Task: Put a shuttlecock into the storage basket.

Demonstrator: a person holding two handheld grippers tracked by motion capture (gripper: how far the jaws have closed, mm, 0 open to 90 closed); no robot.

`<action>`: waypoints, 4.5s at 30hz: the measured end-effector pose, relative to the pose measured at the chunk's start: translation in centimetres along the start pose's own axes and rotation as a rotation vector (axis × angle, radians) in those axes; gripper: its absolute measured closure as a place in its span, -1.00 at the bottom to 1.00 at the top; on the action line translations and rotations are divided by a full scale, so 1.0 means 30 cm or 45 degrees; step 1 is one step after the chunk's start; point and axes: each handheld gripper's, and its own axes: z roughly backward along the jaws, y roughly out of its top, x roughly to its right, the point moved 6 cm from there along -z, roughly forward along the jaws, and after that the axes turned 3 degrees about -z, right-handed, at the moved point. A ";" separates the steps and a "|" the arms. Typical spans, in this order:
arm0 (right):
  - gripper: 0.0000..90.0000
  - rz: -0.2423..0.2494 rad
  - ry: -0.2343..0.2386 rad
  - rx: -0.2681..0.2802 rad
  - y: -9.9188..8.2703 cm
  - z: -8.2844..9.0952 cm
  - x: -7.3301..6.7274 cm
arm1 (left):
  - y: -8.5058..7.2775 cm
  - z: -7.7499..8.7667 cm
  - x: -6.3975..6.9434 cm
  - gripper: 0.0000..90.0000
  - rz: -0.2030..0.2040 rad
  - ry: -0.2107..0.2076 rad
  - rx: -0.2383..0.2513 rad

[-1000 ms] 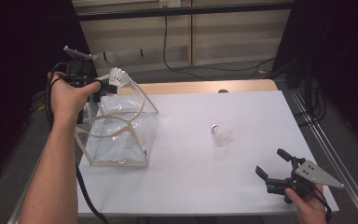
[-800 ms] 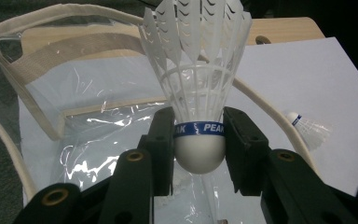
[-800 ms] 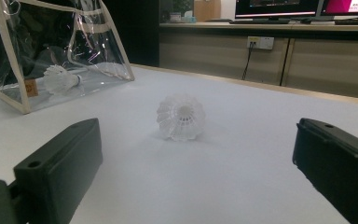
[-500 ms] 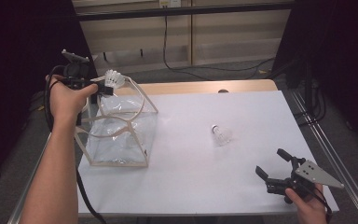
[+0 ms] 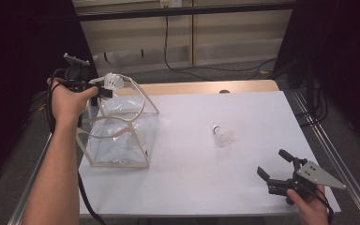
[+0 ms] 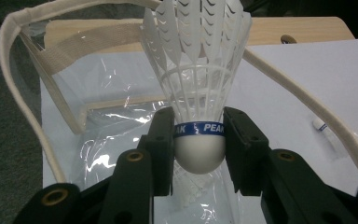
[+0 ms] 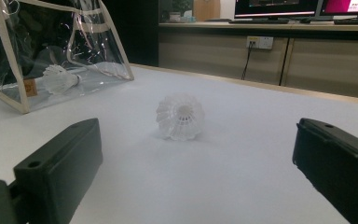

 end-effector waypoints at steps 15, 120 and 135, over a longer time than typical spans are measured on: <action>-0.98 0.000 0.000 -0.001 -0.001 0.000 0.000 | -0.003 -0.069 -0.030 0.41 -0.023 0.045 -0.015; -0.97 -0.009 0.010 0.007 0.004 0.002 -0.005 | -0.039 -0.037 0.494 -0.69 -0.412 -0.463 -0.038; -0.97 -0.006 0.009 0.009 0.005 0.003 -0.004 | -0.062 -0.066 0.534 -0.75 -0.429 -0.495 -0.035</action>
